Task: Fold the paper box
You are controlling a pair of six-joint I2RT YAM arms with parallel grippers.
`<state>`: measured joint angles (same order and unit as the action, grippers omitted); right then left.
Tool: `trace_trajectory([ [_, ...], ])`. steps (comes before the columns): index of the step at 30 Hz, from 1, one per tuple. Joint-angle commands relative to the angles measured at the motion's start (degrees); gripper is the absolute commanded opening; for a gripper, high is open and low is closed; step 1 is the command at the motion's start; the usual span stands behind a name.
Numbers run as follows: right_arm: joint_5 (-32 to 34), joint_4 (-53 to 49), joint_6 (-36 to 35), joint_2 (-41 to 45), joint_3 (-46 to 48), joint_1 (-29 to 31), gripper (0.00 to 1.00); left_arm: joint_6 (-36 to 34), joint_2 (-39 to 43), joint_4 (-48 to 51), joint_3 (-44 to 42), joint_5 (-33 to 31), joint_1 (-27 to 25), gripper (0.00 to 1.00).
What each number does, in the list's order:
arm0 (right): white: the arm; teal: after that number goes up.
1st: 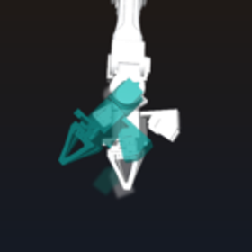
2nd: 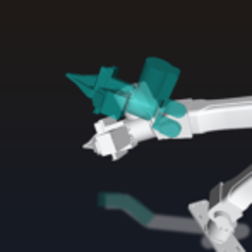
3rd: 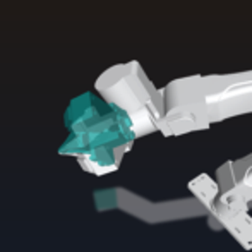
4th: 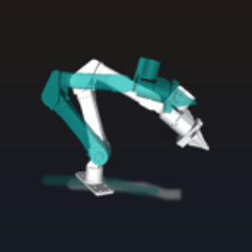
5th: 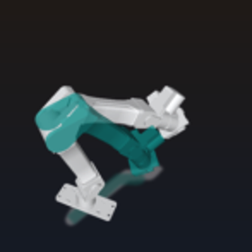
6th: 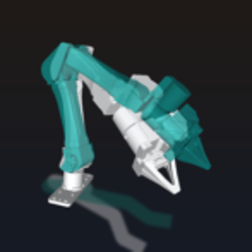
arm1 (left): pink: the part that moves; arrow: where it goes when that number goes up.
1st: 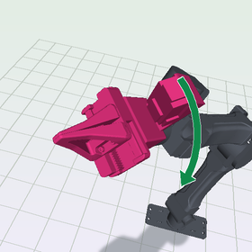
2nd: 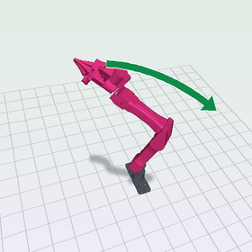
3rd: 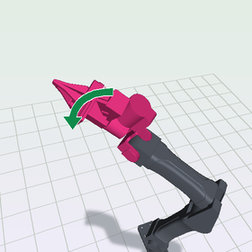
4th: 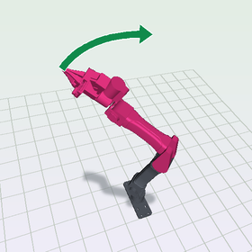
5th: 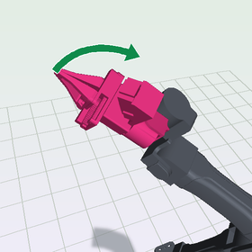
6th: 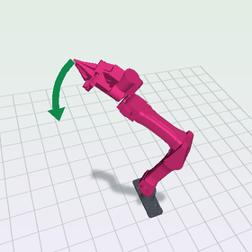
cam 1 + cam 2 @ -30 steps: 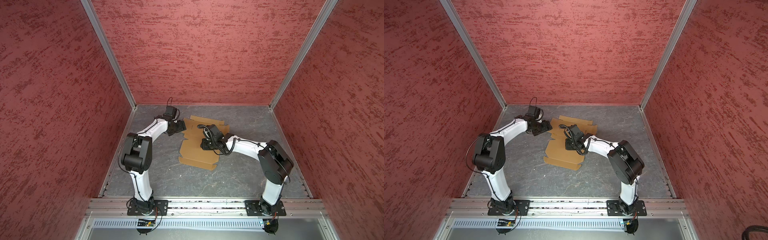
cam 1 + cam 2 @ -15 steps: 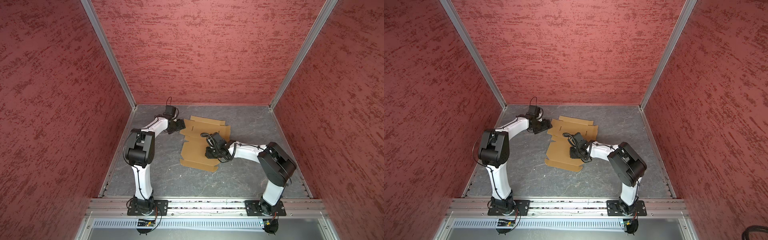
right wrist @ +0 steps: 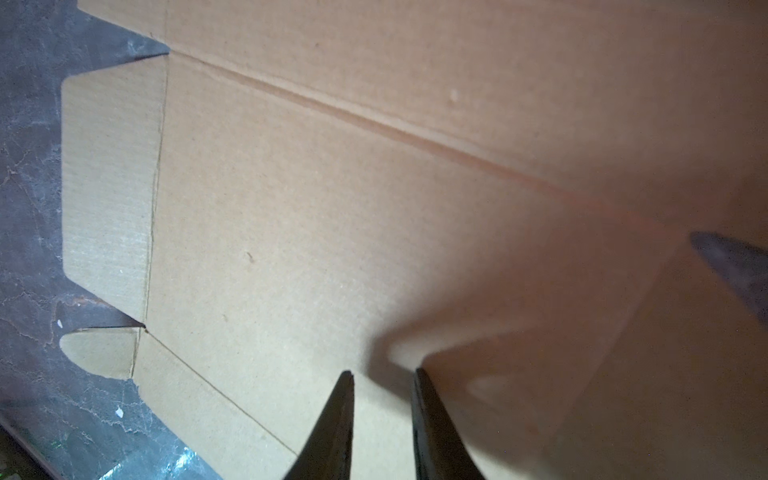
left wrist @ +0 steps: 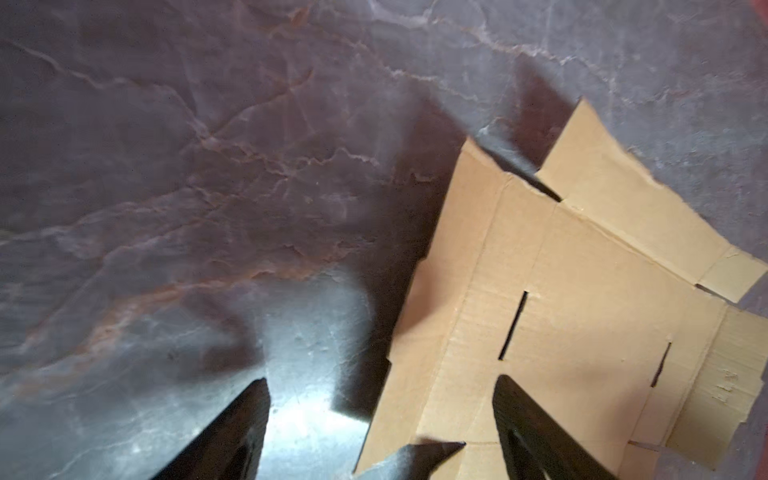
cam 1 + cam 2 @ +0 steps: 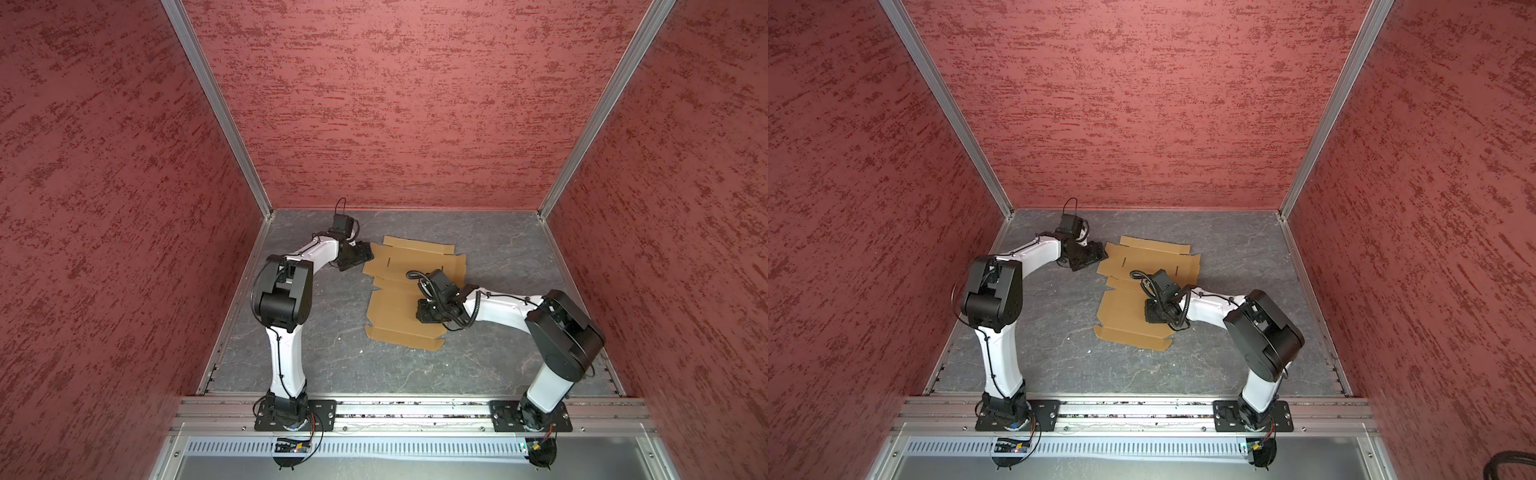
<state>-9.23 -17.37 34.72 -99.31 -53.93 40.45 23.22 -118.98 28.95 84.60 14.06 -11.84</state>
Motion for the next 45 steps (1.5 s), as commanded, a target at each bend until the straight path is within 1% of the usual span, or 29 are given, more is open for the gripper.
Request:
trace_trajectory([
  [1, 0.4, -4.4, 0.7, -0.4, 1.3, 0.4, 0.26, -0.9, -1.9, -0.3, 1.8, 0.8, -0.2, 0.84],
  [9, 0.5, -4.0, 1.0, -0.6, 1.7, 0.4, 0.26, -0.3, -4.3, -2.3, 3.4, 4.6, -0.8, 0.79],
  [13, 0.4, -3.6, 1.2, -0.7, 2.1, 0.4, 0.26, -0.4, -4.9, -2.6, 3.9, 4.9, -1.8, 0.76],
  [17, 0.3, -3.0, 1.5, -0.9, 2.6, 0.5, 0.26, -0.2, -5.5, -2.6, 4.2, 5.0, -2.8, 0.71],
  [24, 0.2, -2.4, 1.7, -1.2, 2.9, 0.4, 0.26, 0.6, -5.0, -3.3, 3.2, 4.7, -3.4, 0.60],
  [32, 0.4, -2.1, 1.9, -0.8, 3.7, 0.4, 0.26, 1.0, -5.1, -4.0, 2.9, 4.0, -3.4, 0.41],
  [38, 0.7, -2.2, 2.1, -0.3, 4.0, 0.4, 0.26, 1.7, -4.4, -5.4, 1.5, 3.3, -3.2, 0.34],
  [45, 1.2, -2.6, 2.2, -0.1, 3.6, 0.3, 0.26, 2.2, -3.2, -7.0, -0.7, 2.5, -2.7, 0.23],
])
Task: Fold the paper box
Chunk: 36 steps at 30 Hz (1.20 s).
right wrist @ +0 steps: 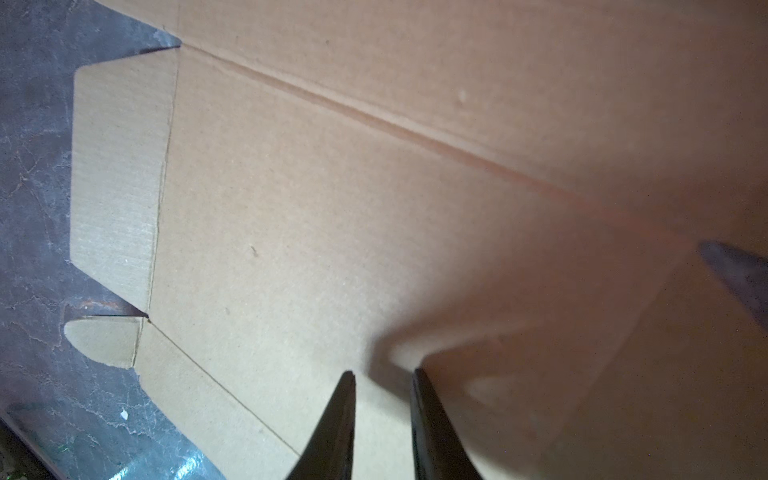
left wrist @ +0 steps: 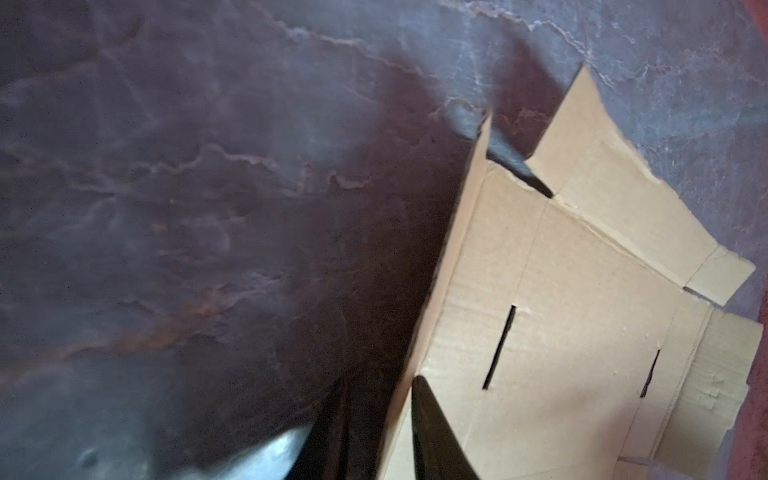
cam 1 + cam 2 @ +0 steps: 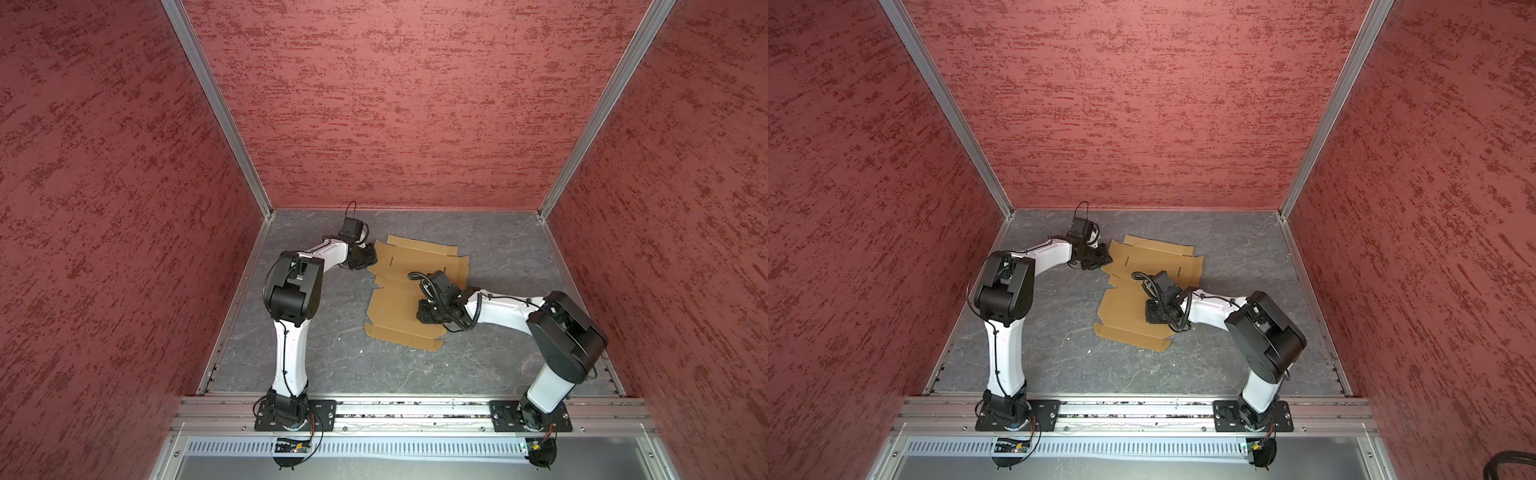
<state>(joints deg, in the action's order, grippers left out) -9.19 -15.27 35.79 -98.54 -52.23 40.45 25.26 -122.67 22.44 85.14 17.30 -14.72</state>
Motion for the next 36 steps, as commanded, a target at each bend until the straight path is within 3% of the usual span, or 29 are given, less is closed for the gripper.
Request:
trace_trajectory([
  [1, 1.2, -4.8, 1.0, -0.8, 1.9, 0.4, 0.26, 0.2, 0.6, -0.6, -1.5, -0.9, 0.2, 0.22],
  [9, 1.6, -5.2, 1.0, -0.4, 2.0, 0.4, 0.25, 0.1, 2.2, -1.6, -3.5, -2.0, 0.5, 0.17],
  [10, 1.7, -5.2, 1.0, -0.4, 2.1, 0.4, 0.26, 0.0, 2.4, -1.8, -3.8, -2.2, 0.5, 0.14],
  [12, 1.7, -5.1, 1.0, -0.3, 2.1, 0.4, 0.25, 0.0, 2.7, -2.1, -4.5, -2.3, 0.5, 0.00],
  [18, 0.8, -4.4, 1.4, 0.8, 1.6, 0.3, 0.27, 0.5, 4.8, -4.8, -8.4, -3.0, 0.4, 0.00],
  [31, -0.5, -6.9, 0.3, 1.0, -7.9, -2.6, 0.47, 4.9, 15.9, -21.1, -26.6, -8.4, 0.1, 0.00],
  [36, -4.0, -6.7, 2.4, -0.7, -13.1, -5.0, 0.47, 5.9, 20.8, -27.3, -33.5, -14.7, -2.4, 0.00],
])
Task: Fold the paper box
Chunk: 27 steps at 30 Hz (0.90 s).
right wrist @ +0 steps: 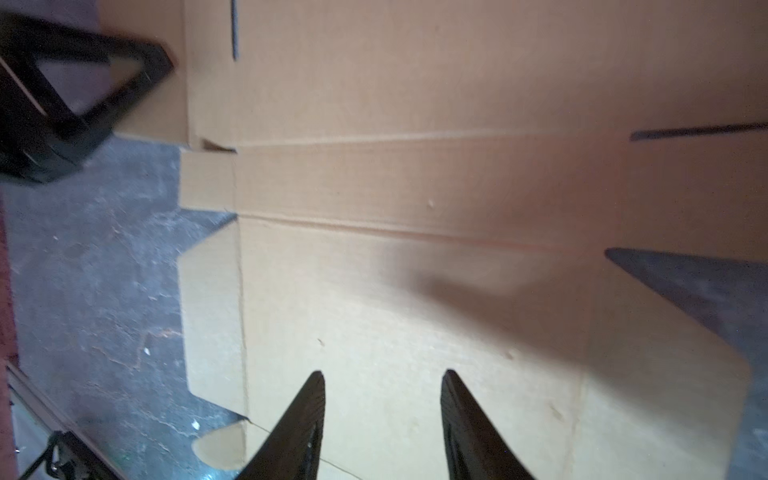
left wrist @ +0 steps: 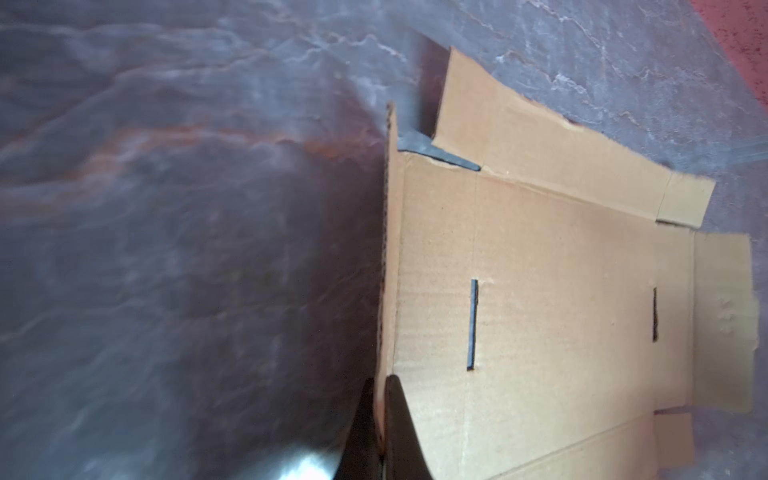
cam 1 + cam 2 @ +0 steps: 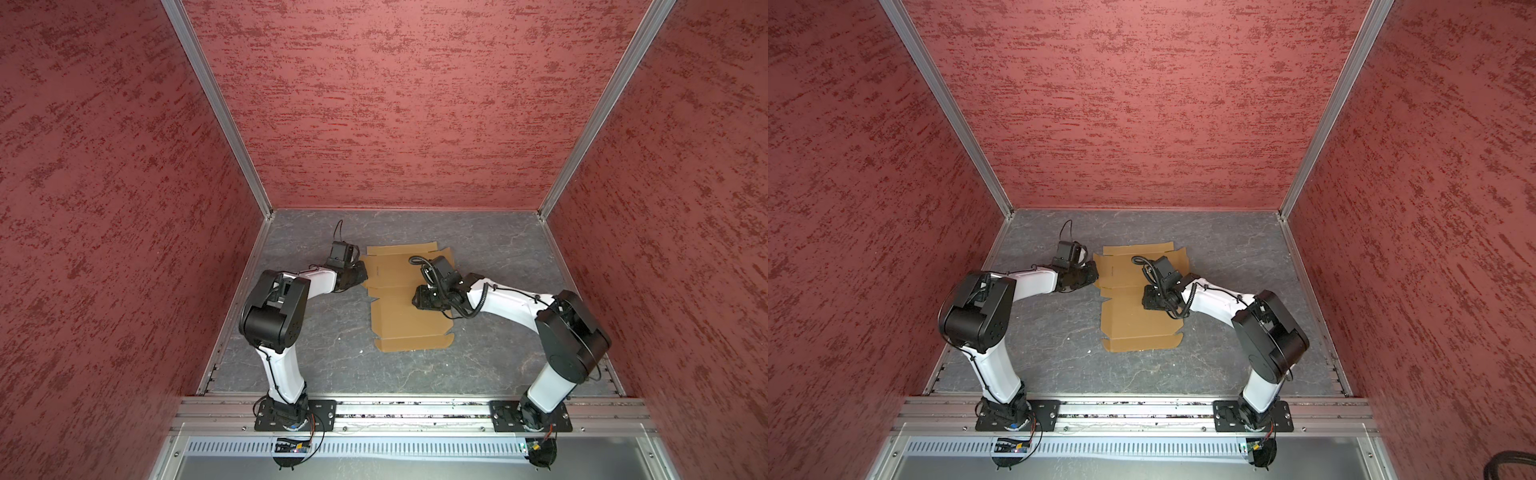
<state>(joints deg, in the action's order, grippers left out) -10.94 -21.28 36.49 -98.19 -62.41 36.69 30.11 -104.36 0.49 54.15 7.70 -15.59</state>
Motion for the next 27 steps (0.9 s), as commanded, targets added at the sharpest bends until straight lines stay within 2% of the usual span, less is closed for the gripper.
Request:
trace_trajectory([
  [1, -2.6, -0.5, 2.9, -1.4, -4.1, -1.7, 0.47, 1.2, 3.6, -6.7, -4.0, -6.9, -2.4, 0.00],
  [6, -5.0, 4.4, 11.4, -3.0, -8.0, -3.5, 0.48, 2.9, 8.2, -13.9, -11.2, -16.1, -6.4, 0.00],
  [12, -5.7, 16.3, 28.9, -5.4, -7.5, -4.7, 0.49, 5.4, 11.3, -24.0, -19.6, -24.9, -9.8, 0.00],
  [15, -3.7, 18.3, 35.9, -6.3, -8.1, -4.7, 0.50, 5.4, 13.0, -29.7, -23.3, -30.1, -11.9, 0.00],
  [19, -0.1, 15.4, 41.8, -7.1, -11.3, -4.7, 0.50, 3.9, 14.4, -35.8, -27.2, -35.5, -14.5, 0.00],
  [24, 4.4, 18.7, 50.0, -6.8, -11.3, -4.7, 0.52, 2.0, 14.9, -40.9, -30.4, -39.1, -16.6, 0.00],
  [27, 5.1, 18.5, 52.7, -8.5, -13.5, -4.7, 0.54, 1.2, 14.8, -43.7, -32.0, -40.3, -17.4, 0.00],
])
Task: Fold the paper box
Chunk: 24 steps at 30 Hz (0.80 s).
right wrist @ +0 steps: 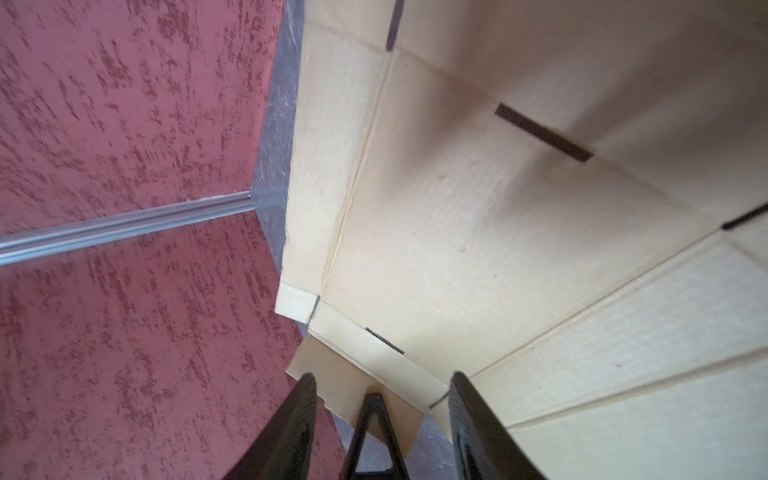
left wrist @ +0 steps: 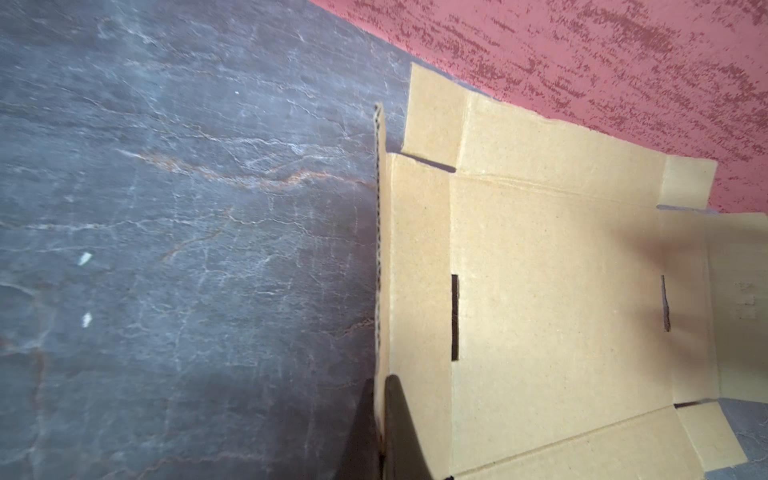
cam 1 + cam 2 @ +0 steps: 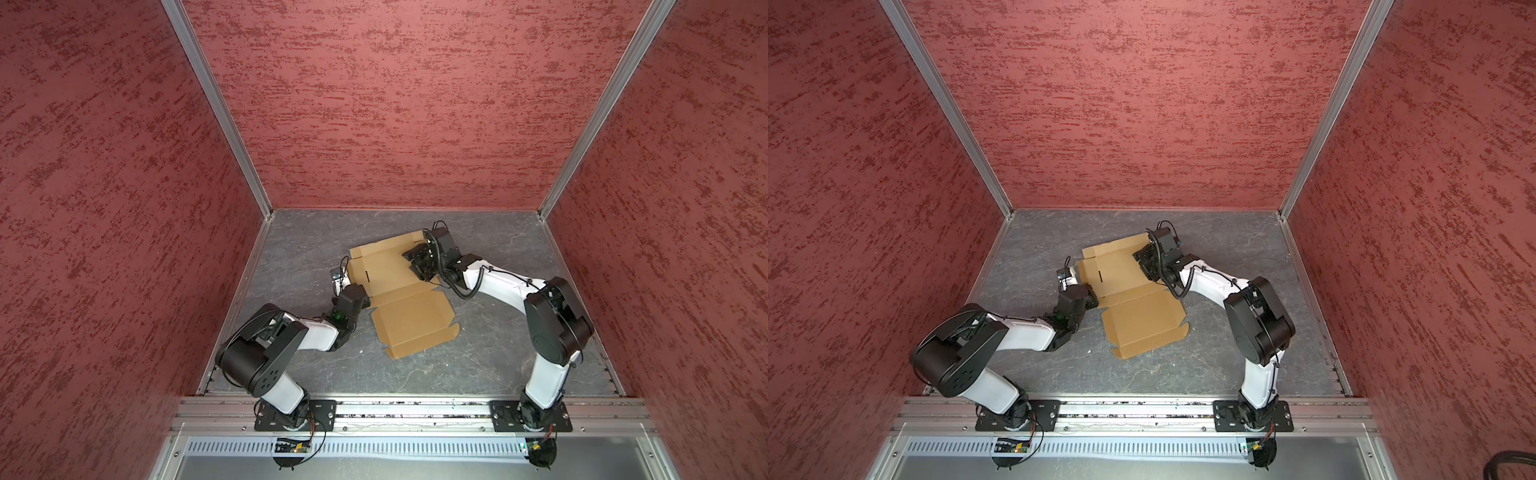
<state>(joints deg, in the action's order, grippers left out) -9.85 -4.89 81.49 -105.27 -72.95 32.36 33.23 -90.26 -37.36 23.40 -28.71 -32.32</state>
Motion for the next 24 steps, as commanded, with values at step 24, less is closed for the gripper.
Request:
trace_trajectory([
  [24, 9.7, -25.6, 10.4, -14.8, -33.3, -0.8, 0.58, -18.3, -8.3, -27.0, -3.0, -20.8, -11.0, 0.00],
])
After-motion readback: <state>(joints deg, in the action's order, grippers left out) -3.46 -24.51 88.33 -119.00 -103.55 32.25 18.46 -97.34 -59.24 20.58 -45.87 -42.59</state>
